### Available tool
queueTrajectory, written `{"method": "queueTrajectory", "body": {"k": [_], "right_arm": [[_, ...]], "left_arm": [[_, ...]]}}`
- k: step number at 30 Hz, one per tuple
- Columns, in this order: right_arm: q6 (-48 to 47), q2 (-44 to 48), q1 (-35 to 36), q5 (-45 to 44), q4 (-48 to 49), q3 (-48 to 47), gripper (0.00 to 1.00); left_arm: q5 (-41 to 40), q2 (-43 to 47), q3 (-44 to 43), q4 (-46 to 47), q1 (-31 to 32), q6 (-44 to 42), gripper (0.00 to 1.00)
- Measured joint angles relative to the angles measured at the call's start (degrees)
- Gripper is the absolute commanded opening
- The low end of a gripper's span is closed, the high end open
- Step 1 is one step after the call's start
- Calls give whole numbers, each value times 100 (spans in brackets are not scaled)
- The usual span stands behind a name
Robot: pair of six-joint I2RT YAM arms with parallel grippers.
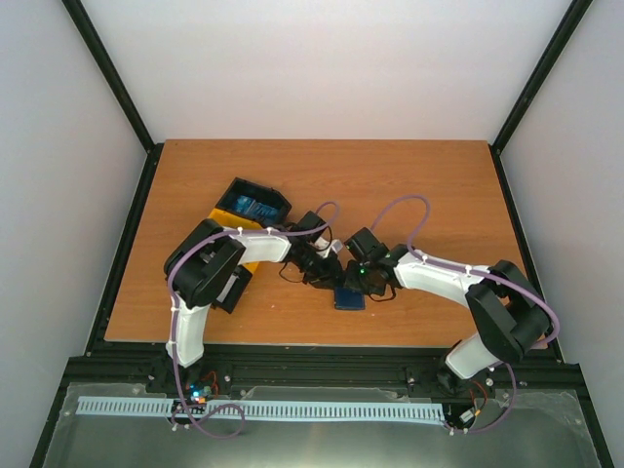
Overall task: Put the credit cards into the card holder
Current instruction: Close the card holder at the center of the board.
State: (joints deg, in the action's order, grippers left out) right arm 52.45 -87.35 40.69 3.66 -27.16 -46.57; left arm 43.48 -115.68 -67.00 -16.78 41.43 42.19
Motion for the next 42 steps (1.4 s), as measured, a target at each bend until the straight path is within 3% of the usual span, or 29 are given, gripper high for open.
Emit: {"method": "queueTrajectory", "body": {"k": [5,13,21,30,38,42], "right_arm": [[20,2,116,28,-70,-13,3],[0,7,214,175,-114,-22,3],[-201,4,271,28,-247,-120,3],[-286,-76,905,-726,-452,-286,3],[-199,-55,1088,-1327,-94,9,3],[-114,7,1139,-1569,256,195,3]], "left_arm": [[-319,96,0,-94,57,55,40],[-942,422,155,-116,76,197,50],[-1480,1152,881,-116,79,426,59],[-1318,1818,2024,846,138,990,53],[-1375,1709,2304,1714,376,1414,29],[-1467,1637,2433,2111,470,1499,24]]}}
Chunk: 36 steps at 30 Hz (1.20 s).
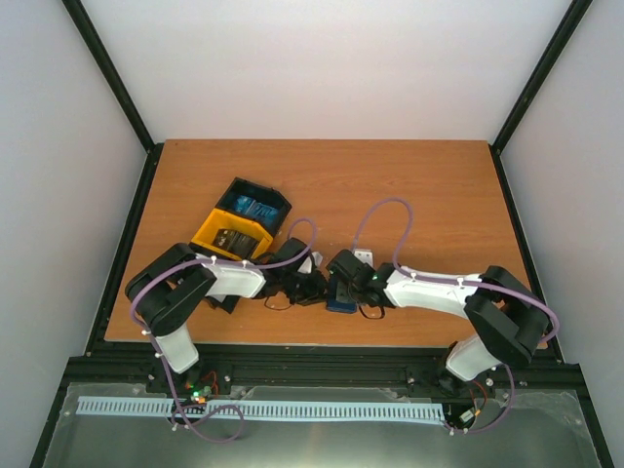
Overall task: Put the credit cards into the card holder
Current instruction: Close the card holder at the center of the board.
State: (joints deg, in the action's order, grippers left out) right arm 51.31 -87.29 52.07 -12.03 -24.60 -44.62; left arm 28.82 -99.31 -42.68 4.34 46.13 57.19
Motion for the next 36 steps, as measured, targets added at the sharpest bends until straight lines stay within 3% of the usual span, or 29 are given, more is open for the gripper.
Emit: {"method": "queueTrajectory", "body": {"k": [7,13,18,36], "right_arm": [[258,133,260,-527,533,358,3],[490,138,407,-977,682,450,3],[634,247,457,-1276,627,452,3],[640,361,525,-1073,1029,649,3]], "left_arm": [[-13,0,382,758,0,37,20],[-42,-2,538,1137,13,39,29],[-136,28,566,1226,50,37,29],[-254,26,566,1235,61,37,27]]}}
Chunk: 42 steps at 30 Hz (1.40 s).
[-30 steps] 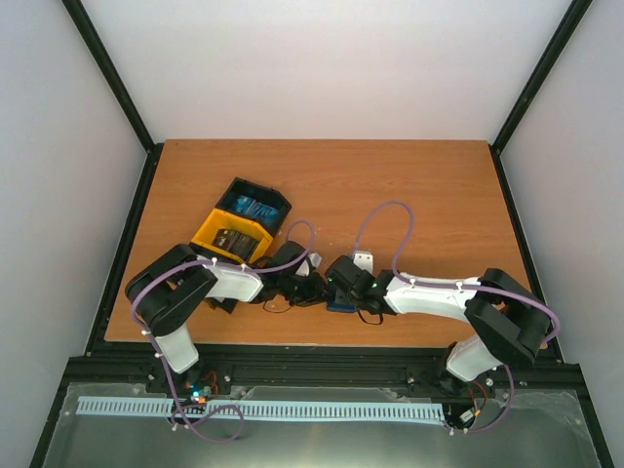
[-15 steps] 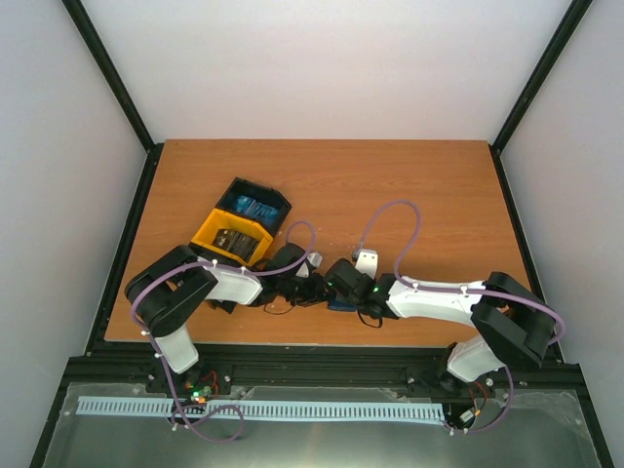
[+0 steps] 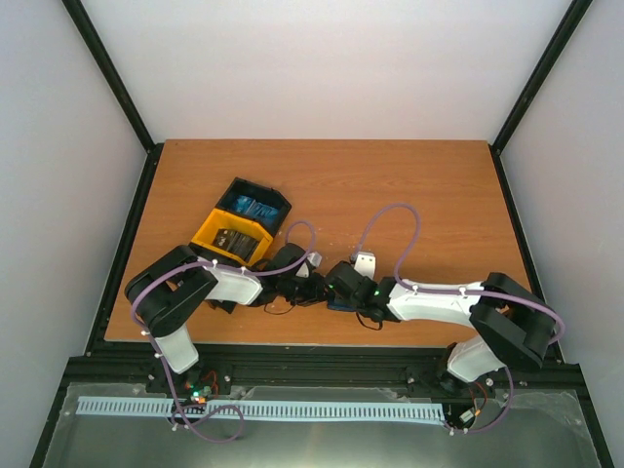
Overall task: Put the credit cards into the card holder
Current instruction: Close the card holder at the center of the board.
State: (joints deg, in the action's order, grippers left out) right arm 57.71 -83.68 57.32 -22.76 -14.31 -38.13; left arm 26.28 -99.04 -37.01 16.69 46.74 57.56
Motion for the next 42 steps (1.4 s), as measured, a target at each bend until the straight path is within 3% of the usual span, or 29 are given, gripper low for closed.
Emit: {"method": "queueTrajectory", "body": {"k": [11,18,31,42], "right_arm": [[-177,-199,-2,-175,212,31,3],[-254,-234,-2,-149,479,127,3],[341,-50,11,-203,1432,723,3],[946,-459,345,-625,2216,909,3]], "left_arm": [[-4,-79,-28,103,4,4,26],[-15,-140,-61,125,4,42,18],[-13,-184,-92,120,4,48,16],[-15,-190,-105,94,2,61,16]]}}
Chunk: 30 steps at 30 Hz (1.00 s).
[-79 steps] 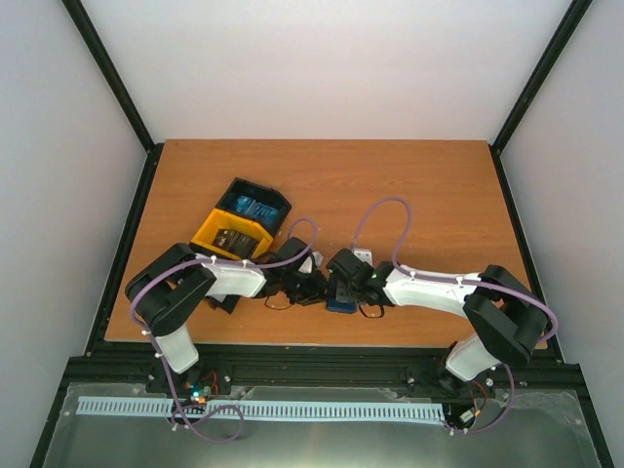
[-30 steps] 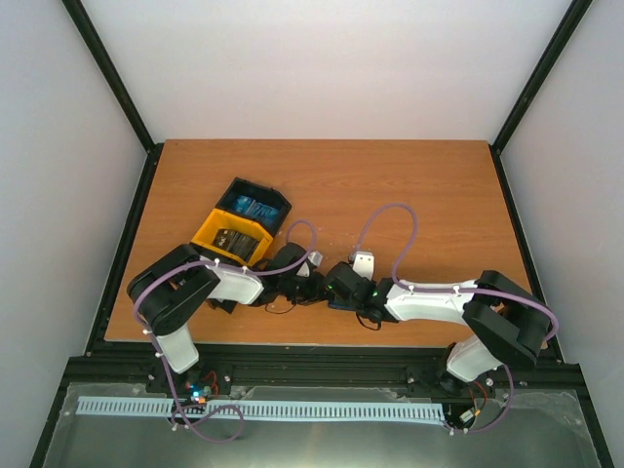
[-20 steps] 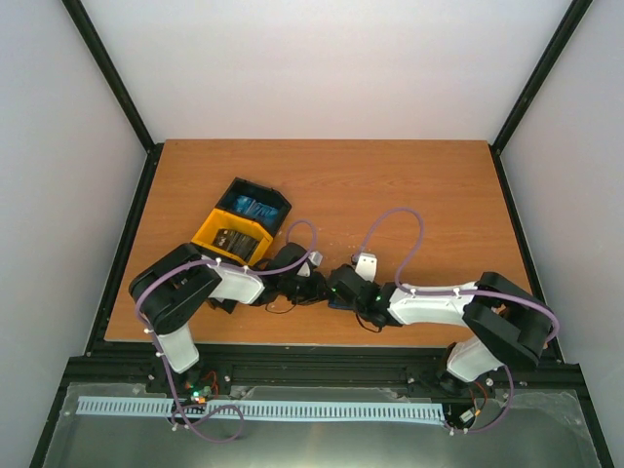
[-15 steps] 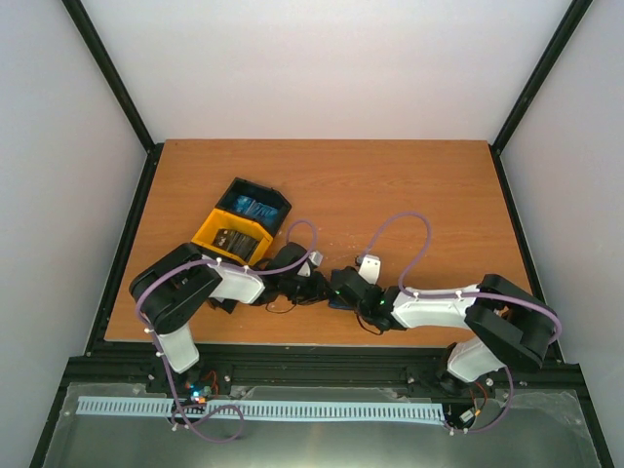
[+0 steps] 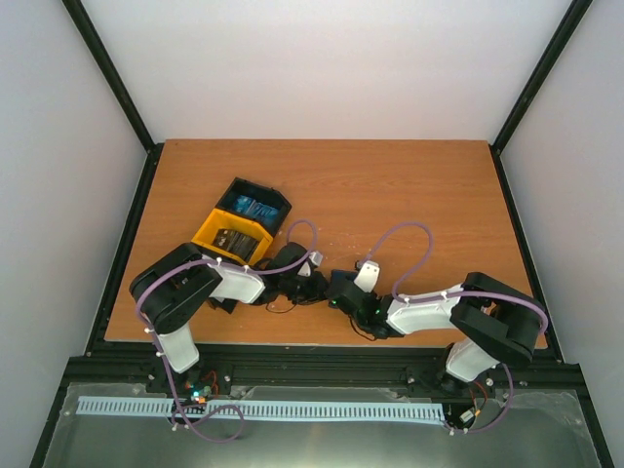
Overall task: Put the credit cards into the card holder
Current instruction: Close the card holder at the center of the board.
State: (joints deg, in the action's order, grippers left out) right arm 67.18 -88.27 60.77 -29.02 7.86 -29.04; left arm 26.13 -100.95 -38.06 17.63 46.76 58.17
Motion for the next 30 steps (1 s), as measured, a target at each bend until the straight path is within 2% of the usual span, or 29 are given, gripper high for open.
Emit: {"method": "queueTrajectory", "body": {"k": [4,5,9,13,16,21,24,30], "right_arm": [[131,46,39,-98,101,50,4],[127,81,39,-90,50,44,7],[-44,411,114,144,-651,-142,31],[-352,894,195,254,-1746,-498,38],[-570,1300,190,236,-2328,-809,37],[-750,1604,94,232,-2966,-955,23],[-885,1565,-22,310,-3239,-944,16],[-1233,1154,-291,560,-3265,-944,8]], "left_arm": [[2,0,-7,-11,0,-2,16],[2,0,-7,-9,0,-2,17],[-17,-4,-33,-9,24,-2,20],[-74,-4,-76,-42,46,-13,23],[-127,-4,-116,-92,61,-26,23],[-144,-2,-129,-109,63,-37,23],[-155,-2,-133,-114,66,-44,23],[-166,-2,-138,-131,66,-48,19]]}}
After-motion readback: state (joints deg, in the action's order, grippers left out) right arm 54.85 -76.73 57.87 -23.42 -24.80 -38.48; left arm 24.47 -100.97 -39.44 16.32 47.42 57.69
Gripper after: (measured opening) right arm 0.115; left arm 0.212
